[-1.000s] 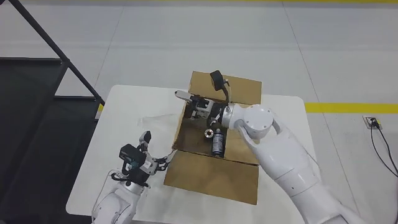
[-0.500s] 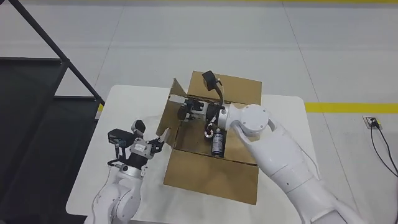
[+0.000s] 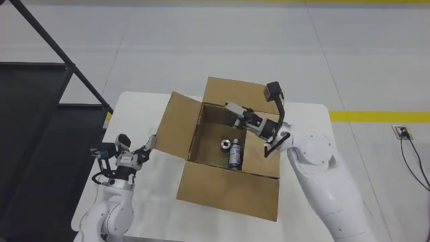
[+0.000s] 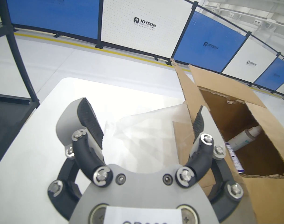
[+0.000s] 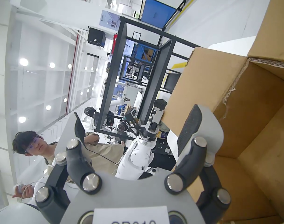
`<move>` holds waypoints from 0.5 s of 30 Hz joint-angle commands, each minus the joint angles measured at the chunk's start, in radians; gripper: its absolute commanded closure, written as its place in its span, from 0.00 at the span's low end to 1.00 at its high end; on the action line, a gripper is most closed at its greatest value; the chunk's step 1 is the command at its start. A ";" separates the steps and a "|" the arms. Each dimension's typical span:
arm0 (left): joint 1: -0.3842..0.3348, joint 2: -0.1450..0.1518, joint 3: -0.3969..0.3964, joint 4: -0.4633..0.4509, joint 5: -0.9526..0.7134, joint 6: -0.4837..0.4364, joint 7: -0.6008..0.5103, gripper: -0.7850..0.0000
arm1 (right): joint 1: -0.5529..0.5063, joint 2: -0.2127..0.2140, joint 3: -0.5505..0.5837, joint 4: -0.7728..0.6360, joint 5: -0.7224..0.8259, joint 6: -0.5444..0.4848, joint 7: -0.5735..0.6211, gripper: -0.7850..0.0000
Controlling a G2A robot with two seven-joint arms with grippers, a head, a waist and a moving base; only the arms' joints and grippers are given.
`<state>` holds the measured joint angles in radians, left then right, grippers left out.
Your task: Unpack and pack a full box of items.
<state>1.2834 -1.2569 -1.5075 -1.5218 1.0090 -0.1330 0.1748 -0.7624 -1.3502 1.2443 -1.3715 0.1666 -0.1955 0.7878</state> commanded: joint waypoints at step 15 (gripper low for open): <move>-0.063 -0.002 0.033 0.131 0.091 0.008 -0.013 0.00 | -0.100 0.036 0.113 -0.074 0.031 0.003 0.030 0.00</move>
<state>1.2217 -1.2584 -1.4755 -1.3935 1.0888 -0.1304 0.1572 -0.8607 -1.3153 1.3555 -1.4444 0.1957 -0.1915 0.8169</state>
